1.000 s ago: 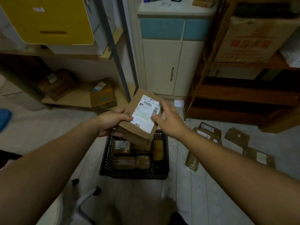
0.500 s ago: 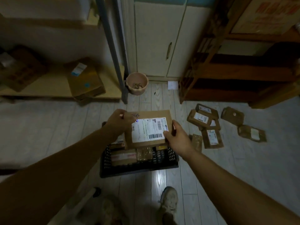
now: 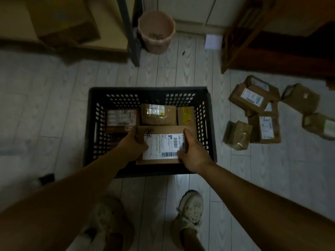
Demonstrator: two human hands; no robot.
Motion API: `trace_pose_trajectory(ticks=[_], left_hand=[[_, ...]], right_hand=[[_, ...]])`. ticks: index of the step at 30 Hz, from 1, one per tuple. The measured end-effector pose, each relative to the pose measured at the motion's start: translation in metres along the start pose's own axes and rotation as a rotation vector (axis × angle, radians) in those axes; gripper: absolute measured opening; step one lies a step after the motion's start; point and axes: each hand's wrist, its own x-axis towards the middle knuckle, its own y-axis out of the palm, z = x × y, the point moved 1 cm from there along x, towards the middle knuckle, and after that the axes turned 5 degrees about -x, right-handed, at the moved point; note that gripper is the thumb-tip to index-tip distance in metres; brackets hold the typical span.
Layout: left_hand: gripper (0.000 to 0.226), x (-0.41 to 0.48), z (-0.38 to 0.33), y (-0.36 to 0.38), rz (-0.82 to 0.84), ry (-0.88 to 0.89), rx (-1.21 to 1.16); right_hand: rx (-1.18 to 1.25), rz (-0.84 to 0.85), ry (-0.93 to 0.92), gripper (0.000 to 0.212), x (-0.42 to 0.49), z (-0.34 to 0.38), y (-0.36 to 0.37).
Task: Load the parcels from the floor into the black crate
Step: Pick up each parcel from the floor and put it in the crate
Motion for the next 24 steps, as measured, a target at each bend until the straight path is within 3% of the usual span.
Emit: trace_pose_trajectory(ticks=[6, 10, 24], left_hand=[[0.074, 0.067, 0.061, 0.053, 0.118, -0.044, -0.014], [0.101, 0.090, 0.079, 0.079, 0.259, 0.050, 0.041], [0.093, 0.133, 0.087, 0.113, 0.403, 0.057, 0.405]], right_hand=[[-0.185, 0.106, 0.051, 0.078, 0.060, -0.061, 0.040], [-0.270, 0.178, 0.093, 0.088, 0.084, -0.082, 0.058], [-0.279, 0.320, 0.214, 0.096, 0.113, -0.105, 0.055]])
